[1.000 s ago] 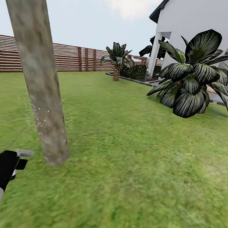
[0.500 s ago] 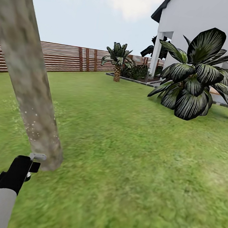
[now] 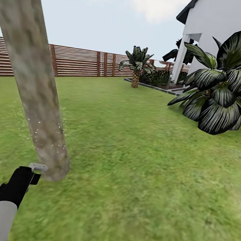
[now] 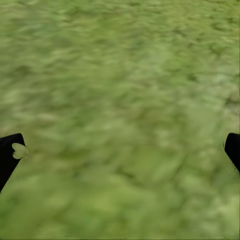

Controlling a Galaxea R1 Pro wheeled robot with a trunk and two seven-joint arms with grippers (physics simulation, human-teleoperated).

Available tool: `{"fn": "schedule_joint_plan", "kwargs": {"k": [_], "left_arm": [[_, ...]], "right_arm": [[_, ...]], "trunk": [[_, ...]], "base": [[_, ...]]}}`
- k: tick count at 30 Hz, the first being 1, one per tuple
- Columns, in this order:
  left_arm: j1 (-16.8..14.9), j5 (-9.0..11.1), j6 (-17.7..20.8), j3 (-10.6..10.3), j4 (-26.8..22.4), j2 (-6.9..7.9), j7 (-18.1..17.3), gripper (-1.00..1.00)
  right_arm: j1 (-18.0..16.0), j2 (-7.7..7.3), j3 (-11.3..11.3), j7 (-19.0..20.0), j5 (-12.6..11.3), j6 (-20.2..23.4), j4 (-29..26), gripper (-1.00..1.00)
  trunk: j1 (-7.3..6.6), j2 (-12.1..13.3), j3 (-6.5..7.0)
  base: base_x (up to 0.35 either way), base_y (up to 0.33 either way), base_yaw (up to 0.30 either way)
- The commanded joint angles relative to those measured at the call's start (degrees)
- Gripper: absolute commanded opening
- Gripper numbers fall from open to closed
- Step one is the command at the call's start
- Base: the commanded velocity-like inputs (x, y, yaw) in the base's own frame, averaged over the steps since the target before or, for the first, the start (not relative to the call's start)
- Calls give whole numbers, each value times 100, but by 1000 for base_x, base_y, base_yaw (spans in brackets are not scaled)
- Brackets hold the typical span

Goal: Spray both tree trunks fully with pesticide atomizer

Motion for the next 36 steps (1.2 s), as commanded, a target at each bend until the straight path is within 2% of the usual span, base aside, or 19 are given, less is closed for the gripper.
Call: {"fn": "schedule_joint_plan", "kwargs": {"k": [1, 5, 16, 29, 36], "left_arm": [[0, -5, 0, -3, -4, 0, -1, -100], [0, -11, 0, 3, -39, 0, 3, -100], [0, -10, 0, 8, -79, 0, 3, -100], [0, 30, 0, 44, -97, 9, 4, -100], [0, 35, 0, 45, -97, 5, 3, -100]], "right_arm": [[0, -1, 0, 0, 1, 0, 0, 100], [-2, -2, 0, 1, -1, -2, 0, 100], [0, -3, 0, 0, -7, -2, -5, 100], [0, -3, 0, 0, -6, -2, -4, 100], [0, -3, 0, 0, -6, -2, -2, 100]], "trunk": [[0, 0, 0], [0, 0, 0], [0, 0, 0], [0, 0, 0], [0, 0, 0]], "base": [[185, -223, 271], [183, -225, 259], [182, -225, 54], [203, -210, 270], [119, -38, 276]]}}
